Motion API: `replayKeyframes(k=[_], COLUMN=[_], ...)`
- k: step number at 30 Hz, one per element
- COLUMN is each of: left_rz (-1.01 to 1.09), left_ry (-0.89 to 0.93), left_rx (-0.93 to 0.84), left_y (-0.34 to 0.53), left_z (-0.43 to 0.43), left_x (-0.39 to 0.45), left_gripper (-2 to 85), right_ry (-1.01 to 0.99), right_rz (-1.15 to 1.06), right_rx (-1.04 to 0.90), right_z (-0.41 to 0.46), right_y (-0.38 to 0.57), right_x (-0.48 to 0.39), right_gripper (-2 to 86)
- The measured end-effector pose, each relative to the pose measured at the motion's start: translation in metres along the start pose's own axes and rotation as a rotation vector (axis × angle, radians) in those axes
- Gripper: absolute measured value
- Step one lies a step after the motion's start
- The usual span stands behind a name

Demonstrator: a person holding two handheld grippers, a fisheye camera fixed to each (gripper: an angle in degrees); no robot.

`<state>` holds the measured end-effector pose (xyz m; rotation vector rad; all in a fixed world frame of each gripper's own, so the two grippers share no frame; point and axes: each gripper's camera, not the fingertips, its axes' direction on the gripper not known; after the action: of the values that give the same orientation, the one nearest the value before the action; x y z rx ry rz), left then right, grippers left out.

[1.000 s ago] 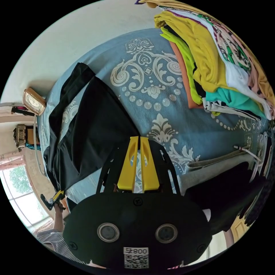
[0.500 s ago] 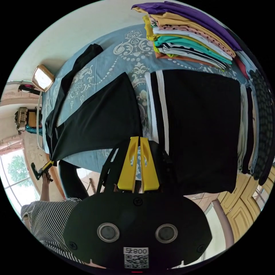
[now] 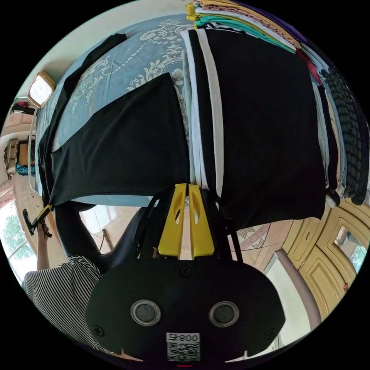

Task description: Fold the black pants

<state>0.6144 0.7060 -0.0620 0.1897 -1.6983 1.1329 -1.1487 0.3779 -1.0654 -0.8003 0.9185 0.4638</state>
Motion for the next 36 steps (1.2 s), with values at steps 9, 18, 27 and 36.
replayKeyframes(k=[9, 18, 27, 36], left_rz=[-0.281, -0.627, -0.909, -0.923], left_ry=[0.118, 0.172, 0.711, 0.881], left_rx=[0.241, 0.414, 0.601, 0.694], left_y=[0.137, 0.240, 0.375, 0.413], left_z=[0.019, 0.078, 0.218, 0.307], left_x=[-0.072, -0.166, -0.205, -0.216], left_gripper=[5.7, 7.4, 11.2, 8.8], right_ry=[0.031, 0.048, -0.266, -0.311], right_rz=[-0.001, -0.023, -0.518, -0.985], right_rx=[0.001, 0.068, 0.242, 0.206], right_z=[-0.029, -0.081, -0.149, -0.145], right_y=[-0.015, -0.035, -0.171, -0.304], right_x=[-0.064, -0.159, -0.453, -0.870], right_gripper=[1.1, 3.2, 6.9, 8.0])
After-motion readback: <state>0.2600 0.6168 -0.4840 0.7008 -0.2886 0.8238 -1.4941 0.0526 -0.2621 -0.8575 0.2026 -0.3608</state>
